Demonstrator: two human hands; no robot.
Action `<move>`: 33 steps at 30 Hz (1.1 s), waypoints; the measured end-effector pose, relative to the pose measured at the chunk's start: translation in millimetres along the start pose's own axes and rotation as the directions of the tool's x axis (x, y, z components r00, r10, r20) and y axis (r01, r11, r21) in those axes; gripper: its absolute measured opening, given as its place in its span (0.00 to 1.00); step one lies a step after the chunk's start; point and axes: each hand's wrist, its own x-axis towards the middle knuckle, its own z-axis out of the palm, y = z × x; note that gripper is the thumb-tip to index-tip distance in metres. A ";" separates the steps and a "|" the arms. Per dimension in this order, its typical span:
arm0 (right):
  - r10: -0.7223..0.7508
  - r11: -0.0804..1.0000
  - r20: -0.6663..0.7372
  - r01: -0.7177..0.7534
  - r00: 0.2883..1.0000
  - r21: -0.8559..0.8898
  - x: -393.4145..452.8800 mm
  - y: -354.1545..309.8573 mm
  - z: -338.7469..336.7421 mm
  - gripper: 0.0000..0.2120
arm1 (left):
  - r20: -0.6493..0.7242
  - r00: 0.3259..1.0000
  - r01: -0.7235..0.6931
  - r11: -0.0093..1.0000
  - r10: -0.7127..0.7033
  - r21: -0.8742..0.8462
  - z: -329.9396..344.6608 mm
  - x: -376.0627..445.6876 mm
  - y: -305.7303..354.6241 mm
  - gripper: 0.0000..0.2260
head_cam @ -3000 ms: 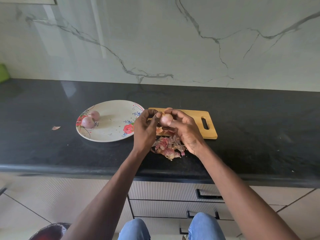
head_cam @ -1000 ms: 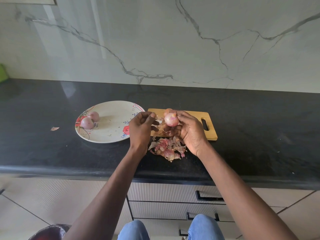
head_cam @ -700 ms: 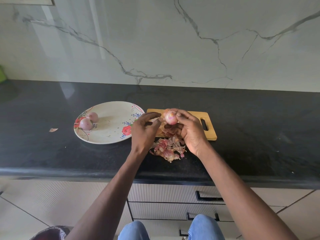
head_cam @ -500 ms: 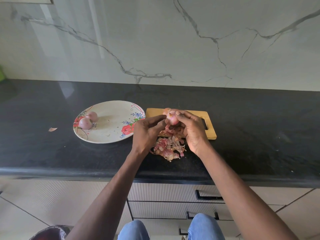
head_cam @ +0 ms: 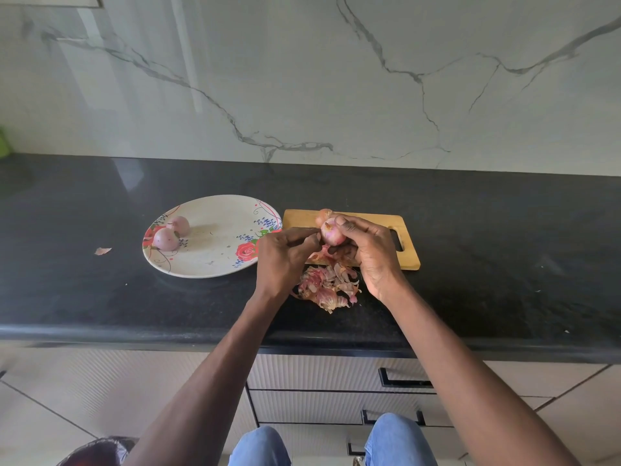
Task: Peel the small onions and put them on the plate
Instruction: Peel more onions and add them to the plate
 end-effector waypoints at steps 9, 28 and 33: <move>-0.059 0.996 -0.005 0.058 0.998 -0.067 1.9 3.0 -1.9 0.11 | 0.011 0.999 0.047 0.998 -0.047 -0.051 0.1 0.6 2.7 0.05; -0.016 0.997 0.023 0.018 1.000 -0.071 2.0 4.6 1.2 0.07 | -0.090 0.995 0.036 0.999 -0.038 -0.015 2.7 -3.9 9.6 0.09; 0.012 1.000 0.044 -0.011 0.999 -0.024 0.3 0.4 1.4 0.07 | -0.055 0.997 -0.057 0.994 0.062 0.097 2.3 -3.0 3.2 0.10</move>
